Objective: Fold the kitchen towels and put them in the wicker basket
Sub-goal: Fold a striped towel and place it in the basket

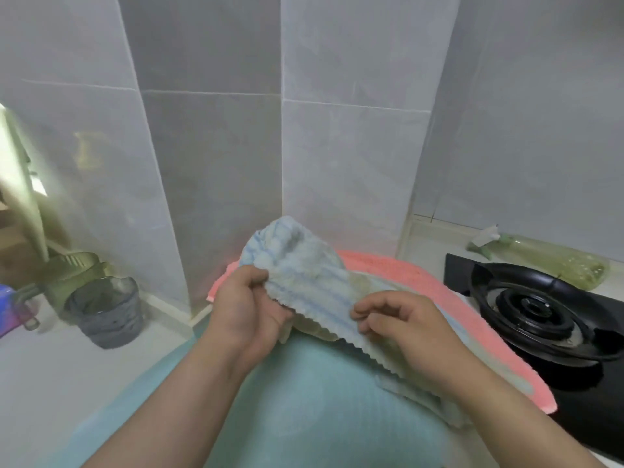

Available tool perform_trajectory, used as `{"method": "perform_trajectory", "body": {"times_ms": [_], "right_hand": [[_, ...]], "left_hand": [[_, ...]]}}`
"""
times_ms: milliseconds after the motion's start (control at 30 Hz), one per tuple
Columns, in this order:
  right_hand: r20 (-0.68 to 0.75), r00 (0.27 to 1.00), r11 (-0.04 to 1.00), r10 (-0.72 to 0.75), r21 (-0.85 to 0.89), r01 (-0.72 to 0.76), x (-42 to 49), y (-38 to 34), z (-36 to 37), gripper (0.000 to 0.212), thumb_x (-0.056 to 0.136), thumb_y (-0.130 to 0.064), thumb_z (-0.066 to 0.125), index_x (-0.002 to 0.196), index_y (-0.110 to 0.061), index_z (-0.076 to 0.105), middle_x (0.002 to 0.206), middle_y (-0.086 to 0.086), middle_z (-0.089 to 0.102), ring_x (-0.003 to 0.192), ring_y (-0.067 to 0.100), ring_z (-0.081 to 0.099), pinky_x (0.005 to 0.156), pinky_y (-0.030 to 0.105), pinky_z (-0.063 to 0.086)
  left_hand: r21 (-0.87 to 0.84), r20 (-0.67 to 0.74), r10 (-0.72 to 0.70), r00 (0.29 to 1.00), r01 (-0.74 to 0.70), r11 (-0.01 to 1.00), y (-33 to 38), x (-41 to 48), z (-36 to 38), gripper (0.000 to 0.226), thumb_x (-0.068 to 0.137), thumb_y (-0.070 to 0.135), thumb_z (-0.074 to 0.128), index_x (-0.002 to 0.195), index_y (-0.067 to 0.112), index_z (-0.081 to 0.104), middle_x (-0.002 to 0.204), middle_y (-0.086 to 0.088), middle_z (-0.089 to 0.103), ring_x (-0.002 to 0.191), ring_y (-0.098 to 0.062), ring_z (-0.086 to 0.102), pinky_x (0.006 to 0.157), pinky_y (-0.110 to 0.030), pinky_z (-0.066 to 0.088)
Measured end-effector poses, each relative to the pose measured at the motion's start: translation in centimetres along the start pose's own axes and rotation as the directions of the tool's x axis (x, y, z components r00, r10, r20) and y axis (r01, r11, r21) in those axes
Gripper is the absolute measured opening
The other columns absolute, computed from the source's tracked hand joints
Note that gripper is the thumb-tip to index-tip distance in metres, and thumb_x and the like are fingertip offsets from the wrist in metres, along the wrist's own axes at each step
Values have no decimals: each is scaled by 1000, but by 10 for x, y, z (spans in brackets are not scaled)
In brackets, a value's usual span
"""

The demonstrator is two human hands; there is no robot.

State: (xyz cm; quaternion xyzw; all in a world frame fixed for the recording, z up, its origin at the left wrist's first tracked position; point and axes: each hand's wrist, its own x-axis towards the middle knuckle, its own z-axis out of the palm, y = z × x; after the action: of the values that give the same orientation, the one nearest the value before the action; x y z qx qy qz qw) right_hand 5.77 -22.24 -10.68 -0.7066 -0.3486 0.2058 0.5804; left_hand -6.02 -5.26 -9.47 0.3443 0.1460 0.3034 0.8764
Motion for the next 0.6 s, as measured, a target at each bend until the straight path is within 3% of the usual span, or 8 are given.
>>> {"method": "perform_trajectory", "body": {"times_ms": [67,133,233,300,367,400,533,600], "right_hand": [[-37,998,995,-54,82,57,-3,-1,0,30,87,11,57,79,-11,75,85,8,75,75,19,64,74,29,53],[-61,993,987,-104,114,110,-7,-4,1,28,87,13,54,80,-7,72,78,6,74,68,17,61,62,22,50],[-78,977,978,-198,53,203,-19,-9,8,28,86,11,56,82,-11,72,79,1,73,64,10,58,57,19,47],[-86,970,973,-229,21,232,-33,-8,18,27,86,9,58,84,-14,73,84,-3,72,68,5,59,63,17,49],[-76,975,978,-209,11,210,-47,-2,31,28,87,6,59,84,-18,72,84,-7,70,73,1,61,73,17,50],[-57,981,982,-188,5,189,-54,2,40,28,88,5,60,83,-21,72,83,-8,69,73,0,61,76,19,50],[30,991,975,-134,-174,137,-65,15,75,25,90,-3,57,88,-24,68,87,-7,66,81,10,57,89,37,49],[116,986,923,-118,-355,152,-66,18,90,21,89,-5,53,86,-18,69,84,0,64,78,15,57,85,42,49]], "left_hand": [[-42,51,15,999,-13,999,12,-13,-7,47,78,12,34,114,6,63,116,-19,68,106,-36,63,99,-49,43],[-40,125,31,992,-26,999,23,-28,-13,48,71,17,38,104,5,71,112,-17,68,102,-33,65,98,-47,48],[-37,230,25,973,-17,999,38,-56,-24,37,57,17,50,79,5,77,91,-15,70,80,-30,71,70,-40,60],[-40,247,-9,969,20,999,45,-76,-39,48,57,15,55,97,-3,75,108,-24,68,95,-37,70,80,-47,58],[9,284,-77,956,77,997,48,-103,-56,58,78,13,44,130,-11,53,139,-31,48,128,-42,50,106,-52,42],[17,267,-84,960,83,996,48,-115,-62,58,82,14,39,134,-11,46,144,-31,42,132,-42,45,110,-53,37],[7,228,-99,969,100,995,51,-159,-85,50,62,9,58,105,-14,68,111,-30,66,100,-40,68,88,-53,55],[-25,197,-68,978,74,997,53,-179,-95,55,59,9,60,109,-11,65,109,-30,66,98,-41,68,87,-54,55]]}}
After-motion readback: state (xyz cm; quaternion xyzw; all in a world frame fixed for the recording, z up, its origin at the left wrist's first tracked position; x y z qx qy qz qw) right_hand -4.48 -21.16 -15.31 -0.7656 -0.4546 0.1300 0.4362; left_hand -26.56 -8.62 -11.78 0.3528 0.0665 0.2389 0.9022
